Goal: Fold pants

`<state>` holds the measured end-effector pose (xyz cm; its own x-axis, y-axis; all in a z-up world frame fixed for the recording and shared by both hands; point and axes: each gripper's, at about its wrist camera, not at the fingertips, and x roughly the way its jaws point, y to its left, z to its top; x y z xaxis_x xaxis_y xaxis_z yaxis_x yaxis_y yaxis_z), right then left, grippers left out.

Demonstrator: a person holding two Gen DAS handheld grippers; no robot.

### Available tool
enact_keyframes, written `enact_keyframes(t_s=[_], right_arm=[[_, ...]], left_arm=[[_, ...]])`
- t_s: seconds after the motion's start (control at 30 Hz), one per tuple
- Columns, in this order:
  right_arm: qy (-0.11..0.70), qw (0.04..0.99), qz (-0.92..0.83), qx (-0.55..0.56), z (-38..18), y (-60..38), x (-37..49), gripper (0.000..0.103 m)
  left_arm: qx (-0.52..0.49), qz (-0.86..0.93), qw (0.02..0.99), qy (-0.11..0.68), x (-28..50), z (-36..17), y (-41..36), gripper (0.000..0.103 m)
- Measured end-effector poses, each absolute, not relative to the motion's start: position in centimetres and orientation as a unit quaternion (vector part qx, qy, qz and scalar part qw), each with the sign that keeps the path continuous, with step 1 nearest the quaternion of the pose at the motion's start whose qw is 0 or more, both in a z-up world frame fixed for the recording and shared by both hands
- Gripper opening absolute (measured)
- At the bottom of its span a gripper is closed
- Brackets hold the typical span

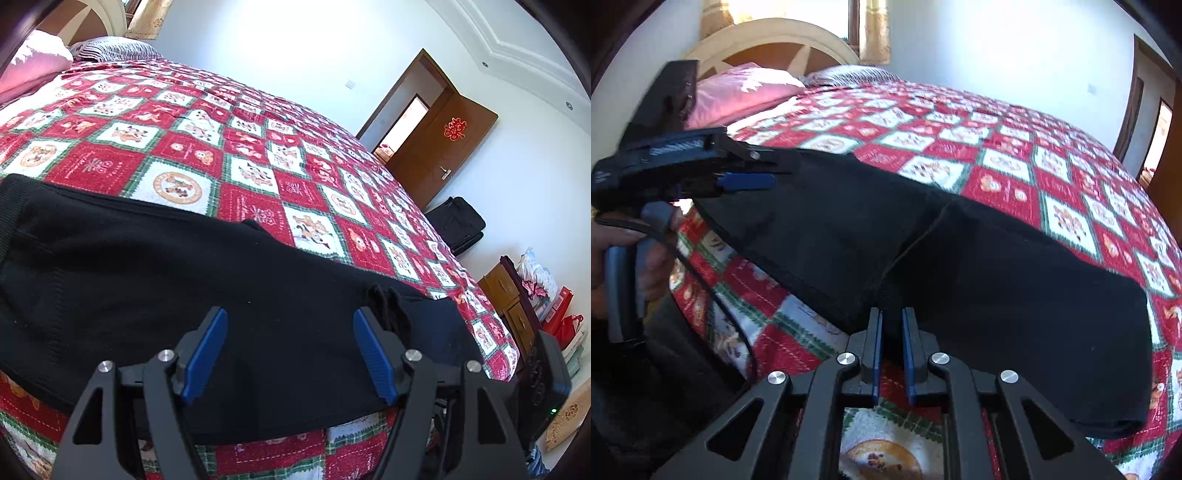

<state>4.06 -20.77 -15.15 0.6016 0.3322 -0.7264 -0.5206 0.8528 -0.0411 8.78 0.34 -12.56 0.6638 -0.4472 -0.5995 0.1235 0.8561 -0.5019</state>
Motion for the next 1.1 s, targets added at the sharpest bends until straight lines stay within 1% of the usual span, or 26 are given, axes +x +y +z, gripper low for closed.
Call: enact_keyframes(t_s=[0.1, 0.17, 0.2, 0.23, 0.27, 0.3, 0.33, 0.4, 0.43, 0.5, 0.63, 0.77, 0.9, 1.1], right_arm=[[0.397, 0.878, 0.236, -0.125, -16.8, -20.7, 5.2, 0.012], [0.386, 0.883, 0.243, -0.113, -16.4, -21.2, 5.0, 0.017], [0.389, 0.881, 0.244, -0.114, -16.1, -21.1, 4.9, 0.028], [0.386, 0.883, 0.245, -0.110, -15.7, -21.1, 4.9, 0.046], [0.377, 0.887, 0.249, -0.095, -15.3, -21.3, 4.8, 0.052], [0.371, 0.889, 0.258, -0.077, -15.0, -21.5, 4.7, 0.056], [0.375, 0.885, 0.268, -0.069, -15.0, -21.4, 4.8, 0.056], [0.408, 0.874, 0.250, -0.087, -16.2, -20.5, 5.9, 0.056], [0.412, 0.872, 0.246, -0.099, -16.9, -20.1, 6.2, 0.057], [0.395, 0.877, 0.246, -0.119, -16.6, -19.4, 5.5, 0.061], [0.359, 0.886, 0.278, -0.089, -15.0, -20.0, 4.1, 0.061], [0.343, 0.898, 0.264, -0.083, -14.4, -20.3, 4.1, 0.061], [0.352, 0.900, 0.249, -0.061, -14.9, -21.1, 5.2, 0.061], [0.334, 0.913, 0.229, -0.046, -14.2, -22.0, 5.1, 0.061]], left_arm=[[-0.216, -0.161, 0.884, 0.381, 8.8, -12.8, 0.3, 0.073], [-0.207, -0.161, 0.887, 0.381, 8.7, -12.6, 0.2, 0.073], [-0.202, -0.158, 0.889, 0.379, 8.7, -12.4, 0.1, 0.073], [-0.195, -0.153, 0.892, 0.377, 8.6, -12.3, 0.2, 0.079], [-0.190, -0.147, 0.896, 0.374, 8.5, -12.1, 0.2, 0.087], [-0.183, -0.141, 0.901, 0.367, 8.4, -11.8, 0.3, 0.089], [-0.174, -0.136, 0.906, 0.362, 8.2, -11.6, 0.4, 0.090], [-0.147, -0.121, 0.916, 0.354, 8.1, -11.2, 0.3, 0.090], [-0.135, -0.112, 0.919, 0.353, 8.1, -11.0, 0.4, 0.090], [-0.115, -0.098, 0.924, 0.351, 8.0, -10.8, 0.6, 0.090], [-0.088, -0.070, 0.929, 0.353, 8.1, -10.6, 1.6, 0.091], [-0.069, -0.050, 0.926, 0.367, 8.4, -11.0, 3.2, 0.091], [-0.038, -0.023, 0.926, 0.375, 8.3, -11.4, 5.9, 0.091], [-0.040, 0.043, 0.930, 0.363, 7.6, -11.8, 13.4, 0.091]])
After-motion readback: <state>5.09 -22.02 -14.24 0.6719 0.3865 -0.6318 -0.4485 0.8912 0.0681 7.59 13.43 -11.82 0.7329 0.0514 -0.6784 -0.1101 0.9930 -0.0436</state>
